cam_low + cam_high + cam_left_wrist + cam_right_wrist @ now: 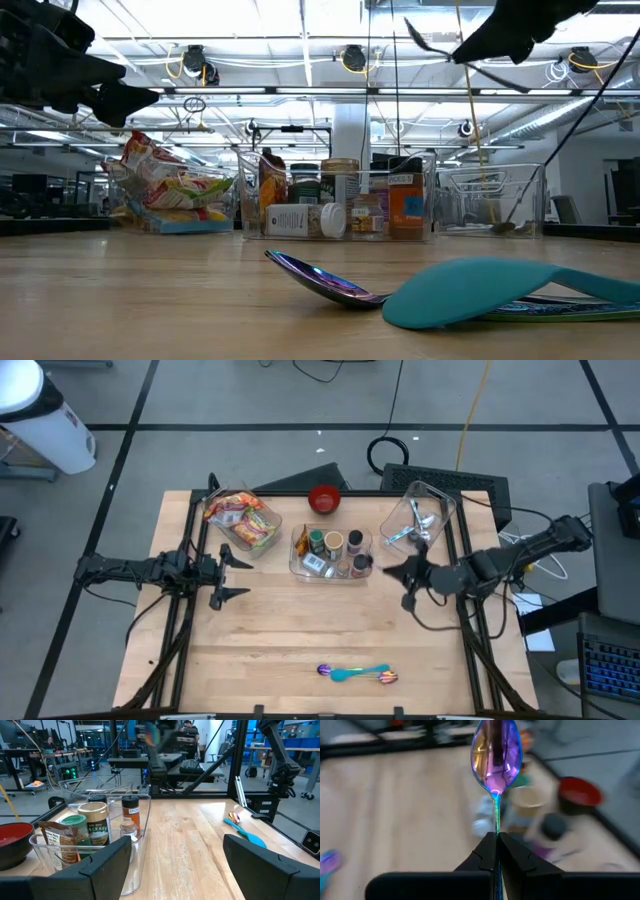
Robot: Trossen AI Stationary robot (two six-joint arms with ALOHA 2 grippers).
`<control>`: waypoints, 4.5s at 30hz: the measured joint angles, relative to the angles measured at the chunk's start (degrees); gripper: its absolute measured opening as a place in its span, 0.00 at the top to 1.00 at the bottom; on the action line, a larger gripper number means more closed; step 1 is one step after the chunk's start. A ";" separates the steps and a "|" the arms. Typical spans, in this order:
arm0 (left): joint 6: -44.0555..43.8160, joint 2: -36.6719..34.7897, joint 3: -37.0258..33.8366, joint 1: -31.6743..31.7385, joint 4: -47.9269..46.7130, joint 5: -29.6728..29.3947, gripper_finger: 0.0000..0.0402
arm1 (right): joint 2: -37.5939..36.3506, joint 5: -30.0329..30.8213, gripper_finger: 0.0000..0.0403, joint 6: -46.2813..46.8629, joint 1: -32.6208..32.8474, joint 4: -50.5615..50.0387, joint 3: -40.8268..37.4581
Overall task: Pick & Place Food Item
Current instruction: Put the top violet spoon into the right transparent bin, then put the blue baby spoon into the right transparent bin
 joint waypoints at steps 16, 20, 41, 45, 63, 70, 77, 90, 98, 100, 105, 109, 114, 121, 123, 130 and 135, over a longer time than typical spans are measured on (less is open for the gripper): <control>0.00 0.00 0.00 0.01 0.00 0.00 0.19 | -3.39 7.83 1.00 1.95 -18.79 0.11 0.00; 0.01 0.00 0.00 0.00 -0.01 0.00 0.19 | -4.89 5.08 0.99 1.30 -25.45 4.07 -2.74; -0.01 0.00 0.00 0.00 0.00 0.00 0.19 | -7.37 -13.38 0.99 8.80 -60.40 10.01 -21.96; -0.01 0.00 0.00 0.01 0.00 0.00 0.19 | -7.35 -13.39 0.99 9.75 -61.74 12.26 -24.53; -0.01 0.00 0.00 0.00 0.00 0.00 0.19 | -7.44 -14.21 0.89 10.76 -62.89 19.69 -29.94; 0.00 0.00 0.00 0.01 -0.01 0.00 0.19 | -7.42 -14.81 0.78 10.12 -62.78 21.29 -30.03; -0.01 0.00 0.00 0.00 0.00 0.00 0.19 | -8.55 -25.49 0.73 7.60 -61.88 31.49 -30.18; -0.01 0.00 0.00 0.01 0.00 0.00 0.19 | -9.54 -53.70 0.73 8.58 -53.44 56.82 -30.16; -0.01 0.00 0.00 0.01 -0.01 0.00 0.19 | -9.54 -65.66 0.74 11.49 -36.67 64.18 -30.12; -0.01 0.00 0.00 0.01 0.00 0.00 0.19 | -9.51 -65.58 0.74 9.29 -31.18 64.34 -30.12; -0.01 0.00 0.00 -0.01 0.00 0.00 0.19 | -8.63 -60.87 0.74 2.71 -16.86 64.40 -30.10; -0.01 0.00 0.00 0.01 0.00 0.00 0.19 | -6.44 -50.04 0.74 -2.15 -5.80 64.98 -30.06; -0.01 0.00 0.00 0.01 0.00 0.00 0.19 | -1.78 -36.38 0.73 -3.16 4.99 68.74 -30.05; -0.01 0.00 0.00 0.00 0.00 0.00 0.19 | 7.85 -23.31 0.72 -8.14 14.52 72.08 -27.33; -0.01 0.00 0.00 -0.01 0.00 0.00 0.19 | 10.81 -21.98 0.71 -10.45 16.18 71.08 -24.09; -0.01 0.00 0.00 0.00 -0.01 0.00 0.19 | 23.86 -17.70 0.60 -9.93 21.16 47.64 -4.74; -0.01 0.00 0.00 0.00 0.00 0.00 0.19 | 35.61 -10.52 0.54 -5.30 22.73 29.23 8.94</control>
